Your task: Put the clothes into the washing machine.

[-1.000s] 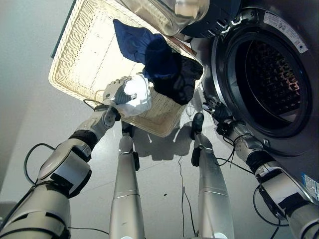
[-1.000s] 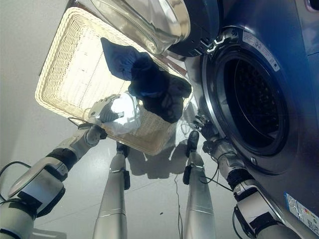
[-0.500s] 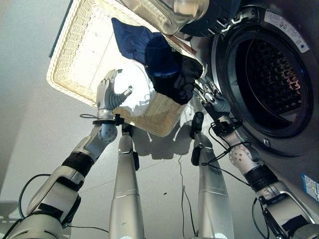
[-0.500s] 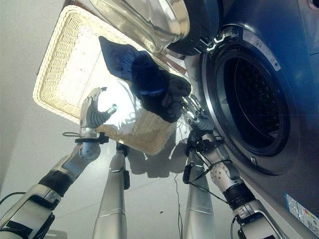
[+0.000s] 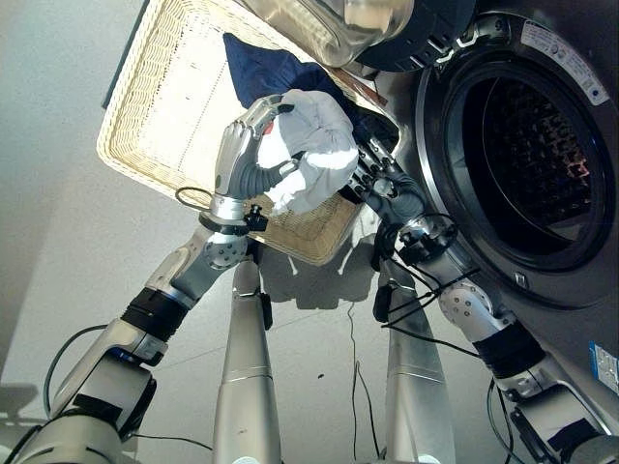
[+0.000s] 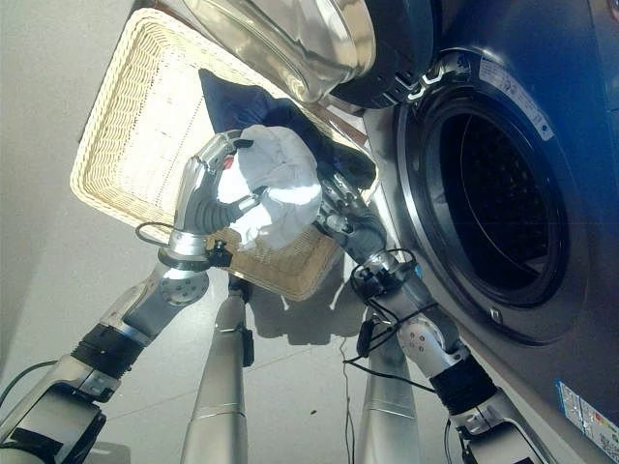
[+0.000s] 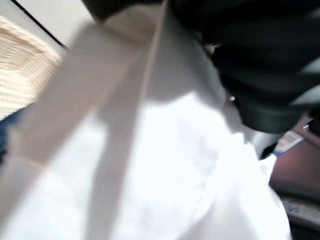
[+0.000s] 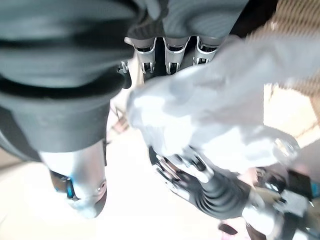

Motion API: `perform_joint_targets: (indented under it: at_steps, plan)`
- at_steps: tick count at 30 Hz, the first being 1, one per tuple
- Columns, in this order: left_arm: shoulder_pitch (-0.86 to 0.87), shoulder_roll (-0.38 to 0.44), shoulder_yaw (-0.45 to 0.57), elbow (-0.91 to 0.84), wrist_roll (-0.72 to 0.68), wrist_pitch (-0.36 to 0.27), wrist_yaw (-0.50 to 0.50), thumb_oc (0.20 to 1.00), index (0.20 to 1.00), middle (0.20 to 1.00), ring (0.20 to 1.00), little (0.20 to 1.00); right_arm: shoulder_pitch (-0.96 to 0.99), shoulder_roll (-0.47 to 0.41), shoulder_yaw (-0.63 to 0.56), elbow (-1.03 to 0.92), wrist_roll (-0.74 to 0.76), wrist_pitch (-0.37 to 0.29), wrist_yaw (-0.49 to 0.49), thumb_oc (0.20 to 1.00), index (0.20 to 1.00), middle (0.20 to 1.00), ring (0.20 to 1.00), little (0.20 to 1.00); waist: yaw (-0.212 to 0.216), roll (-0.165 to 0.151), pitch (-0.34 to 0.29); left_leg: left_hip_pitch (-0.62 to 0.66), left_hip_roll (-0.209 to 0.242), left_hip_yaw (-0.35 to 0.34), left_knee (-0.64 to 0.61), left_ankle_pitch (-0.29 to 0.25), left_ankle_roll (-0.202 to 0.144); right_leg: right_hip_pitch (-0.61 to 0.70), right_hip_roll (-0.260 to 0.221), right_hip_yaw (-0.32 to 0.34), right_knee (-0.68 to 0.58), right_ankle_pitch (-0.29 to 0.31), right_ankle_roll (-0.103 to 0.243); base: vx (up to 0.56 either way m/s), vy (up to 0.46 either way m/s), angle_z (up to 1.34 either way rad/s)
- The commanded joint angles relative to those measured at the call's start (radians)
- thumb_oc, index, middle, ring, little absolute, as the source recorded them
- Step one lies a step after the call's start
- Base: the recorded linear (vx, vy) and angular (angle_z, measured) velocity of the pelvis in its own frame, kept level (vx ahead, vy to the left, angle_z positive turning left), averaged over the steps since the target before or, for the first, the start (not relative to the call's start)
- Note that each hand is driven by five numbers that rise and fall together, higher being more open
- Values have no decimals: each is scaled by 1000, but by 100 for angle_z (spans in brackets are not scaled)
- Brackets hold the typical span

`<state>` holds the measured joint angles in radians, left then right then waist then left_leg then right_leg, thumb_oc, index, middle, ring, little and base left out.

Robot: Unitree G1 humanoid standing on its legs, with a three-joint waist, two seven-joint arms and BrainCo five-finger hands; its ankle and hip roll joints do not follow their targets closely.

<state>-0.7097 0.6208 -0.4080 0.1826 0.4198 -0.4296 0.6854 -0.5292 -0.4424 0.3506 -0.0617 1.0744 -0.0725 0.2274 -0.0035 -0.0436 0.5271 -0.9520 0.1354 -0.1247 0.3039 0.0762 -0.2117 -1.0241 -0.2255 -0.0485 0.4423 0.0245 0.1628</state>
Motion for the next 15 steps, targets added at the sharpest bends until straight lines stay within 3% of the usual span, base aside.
perform_joint_targets:
  at_steps: [1, 15]
  plan:
    - [-65, 13, -30, -112, 54, -83, -42, 200, 200, 200, 200, 200, -6, 47, 31, -106, 41, 24, 15, 1000, 1000, 1000, 1000, 1000, 20, -38, -7, 3, -159, 22, -1, -7, 141, 12, 98, -98, -115, 150, 19, 0, 0, 0]
    - [-140, 13, -116, -140, 141, -100, -103, 200, 200, 200, 200, 200, -64, 62, 83, -133, 46, 42, -10, 1000, 1000, 1000, 1000, 1000, 24, -31, -7, 10, -163, 31, -14, 0, 140, 18, 90, -108, -128, 158, 20, 0, 0, 0]
